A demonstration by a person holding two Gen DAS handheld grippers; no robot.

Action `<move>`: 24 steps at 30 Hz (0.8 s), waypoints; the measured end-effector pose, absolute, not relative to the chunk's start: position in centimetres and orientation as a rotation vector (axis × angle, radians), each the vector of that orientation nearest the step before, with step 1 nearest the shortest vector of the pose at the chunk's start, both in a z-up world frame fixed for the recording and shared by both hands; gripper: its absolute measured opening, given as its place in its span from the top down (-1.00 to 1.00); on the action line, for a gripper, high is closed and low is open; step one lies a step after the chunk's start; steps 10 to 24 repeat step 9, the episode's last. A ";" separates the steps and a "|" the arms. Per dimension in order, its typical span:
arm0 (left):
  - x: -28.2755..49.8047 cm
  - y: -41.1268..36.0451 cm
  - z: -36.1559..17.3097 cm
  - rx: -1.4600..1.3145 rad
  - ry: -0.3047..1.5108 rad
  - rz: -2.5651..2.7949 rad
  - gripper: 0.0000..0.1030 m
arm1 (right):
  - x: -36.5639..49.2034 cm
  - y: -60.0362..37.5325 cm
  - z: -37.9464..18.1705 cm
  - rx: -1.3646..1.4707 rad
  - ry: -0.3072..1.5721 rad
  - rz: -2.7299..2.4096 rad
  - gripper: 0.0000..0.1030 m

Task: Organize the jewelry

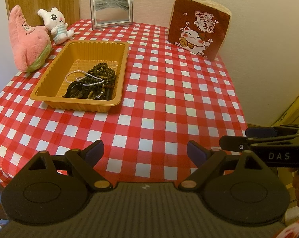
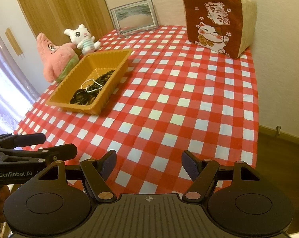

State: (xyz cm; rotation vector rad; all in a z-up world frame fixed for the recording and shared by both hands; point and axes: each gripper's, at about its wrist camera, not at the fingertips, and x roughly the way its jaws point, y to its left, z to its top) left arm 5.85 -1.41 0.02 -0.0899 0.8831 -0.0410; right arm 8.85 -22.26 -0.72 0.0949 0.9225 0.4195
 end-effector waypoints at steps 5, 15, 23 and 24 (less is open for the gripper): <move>6.0 -1.6 0.0 -0.092 0.885 -0.041 -0.74 | 8.9 -22.2 -0.8 0.095 0.924 0.420 -0.40; 6.1 -1.7 -0.1 -0.091 0.889 -0.037 -0.74 | 8.7 -22.2 -0.7 0.095 0.925 0.419 -0.40; 6.1 -1.7 -0.1 -0.091 0.889 -0.037 -0.74 | 8.7 -22.2 -0.7 0.095 0.925 0.419 -0.40; 6.1 -1.7 -0.1 -0.091 0.889 -0.037 -0.74 | 8.7 -22.2 -0.7 0.095 0.925 0.419 -0.40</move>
